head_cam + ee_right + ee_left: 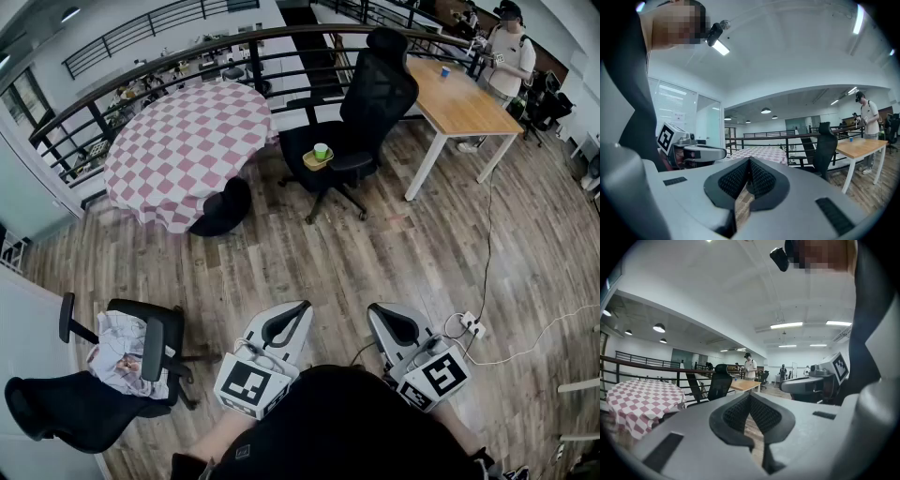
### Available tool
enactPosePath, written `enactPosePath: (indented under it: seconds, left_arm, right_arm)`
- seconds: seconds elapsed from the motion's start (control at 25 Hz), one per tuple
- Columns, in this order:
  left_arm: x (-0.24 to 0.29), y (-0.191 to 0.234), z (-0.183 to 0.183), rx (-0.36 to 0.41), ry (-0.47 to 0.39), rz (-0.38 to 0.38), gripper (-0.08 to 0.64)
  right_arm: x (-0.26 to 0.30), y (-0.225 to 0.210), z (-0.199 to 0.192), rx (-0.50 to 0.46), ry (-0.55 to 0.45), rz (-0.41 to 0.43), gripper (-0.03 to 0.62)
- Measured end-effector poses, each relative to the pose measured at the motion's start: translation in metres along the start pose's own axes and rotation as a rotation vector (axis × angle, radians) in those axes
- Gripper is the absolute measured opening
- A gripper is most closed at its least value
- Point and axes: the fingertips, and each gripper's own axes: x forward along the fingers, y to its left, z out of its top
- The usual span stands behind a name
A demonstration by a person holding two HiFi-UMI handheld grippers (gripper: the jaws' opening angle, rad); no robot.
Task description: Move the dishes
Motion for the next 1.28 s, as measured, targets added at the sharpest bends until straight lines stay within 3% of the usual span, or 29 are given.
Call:
enactPosePath:
  seconds: [0.4, 0.72, 0.96, 1.12, 1.28]
  left_arm:
    - [-0.018, 0.02, 0.0, -0.004, 0.012, 0.023, 0.006]
    - [-0.046, 0.058, 0.016, -0.002, -0.045, 0.025, 0.005]
    - [-0.066, 0.089, -0.002, -0.001, -0.028, 0.028, 0.005]
    - [-0.029, 0.106, 0.025, -0.028, -0.047, 0.03, 0.006]
    - [0.003, 0.128, 0.028, -0.055, 0.013, 0.026, 0.005]
  right_arm:
    - [0.022, 0.017, -0.001, 0.004, 0.019, 0.023, 0.018]
    - [0.061, 0.043, 0.019, 0.05, -0.036, 0.035, 0.02]
    - [0.085, 0.07, -0.001, 0.091, -0.038, 0.037, 0.021]
    - [0.108, 0.034, 0.019, 0.118, -0.011, 0.048, 0.021]
    - [0.133, 0.001, 0.028, 0.144, 0.001, 0.053, 0.021]
